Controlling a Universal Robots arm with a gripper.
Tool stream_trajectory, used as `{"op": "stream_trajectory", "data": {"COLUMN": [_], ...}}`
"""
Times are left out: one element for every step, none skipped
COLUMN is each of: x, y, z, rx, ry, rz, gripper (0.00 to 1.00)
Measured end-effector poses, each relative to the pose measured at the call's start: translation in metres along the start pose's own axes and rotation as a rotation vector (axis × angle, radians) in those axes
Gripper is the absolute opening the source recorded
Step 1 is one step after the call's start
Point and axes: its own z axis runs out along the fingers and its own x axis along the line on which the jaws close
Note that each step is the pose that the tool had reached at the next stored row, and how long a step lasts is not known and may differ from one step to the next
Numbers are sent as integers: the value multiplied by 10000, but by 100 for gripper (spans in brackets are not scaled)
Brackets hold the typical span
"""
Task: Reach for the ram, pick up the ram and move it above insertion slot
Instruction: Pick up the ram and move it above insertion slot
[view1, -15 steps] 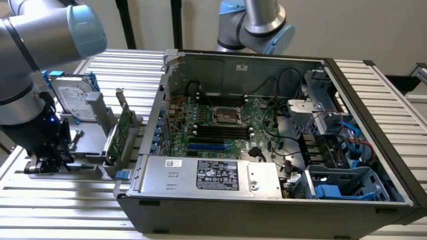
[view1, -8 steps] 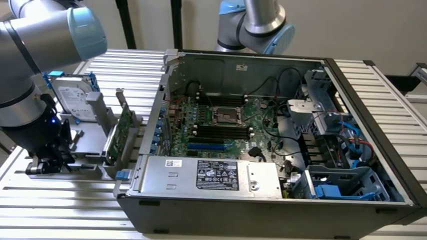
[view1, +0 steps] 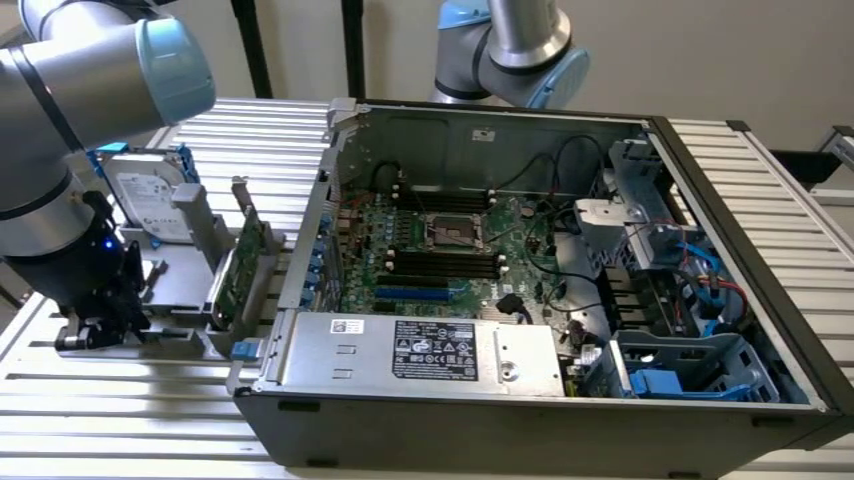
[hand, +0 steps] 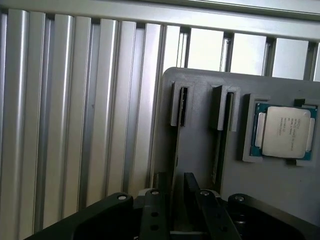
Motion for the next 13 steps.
{"op": "stream_trajectory", "data": {"x": [0,0,0,0,0,0,0,0,0,0,0,0,0], "y": [0,-1,-1,0,0,0,0,0,0,0,0,0,0], "z": [1,1,1,2,2,2,2,2,3,3,3,3,3], "rx": [1,2,4,5,6,7,9,10,11,13,13,14,14], "ry": [-7,-14,-22,-29,-35,-41,-46,-51,-55,-56,-56,-57,-57], "rz": [8,23,51,92,145,201,265,335,404,457,480,484,484], "gripper": [22,22,22,15,15,15,15,15,14,13,13,13,13]}}
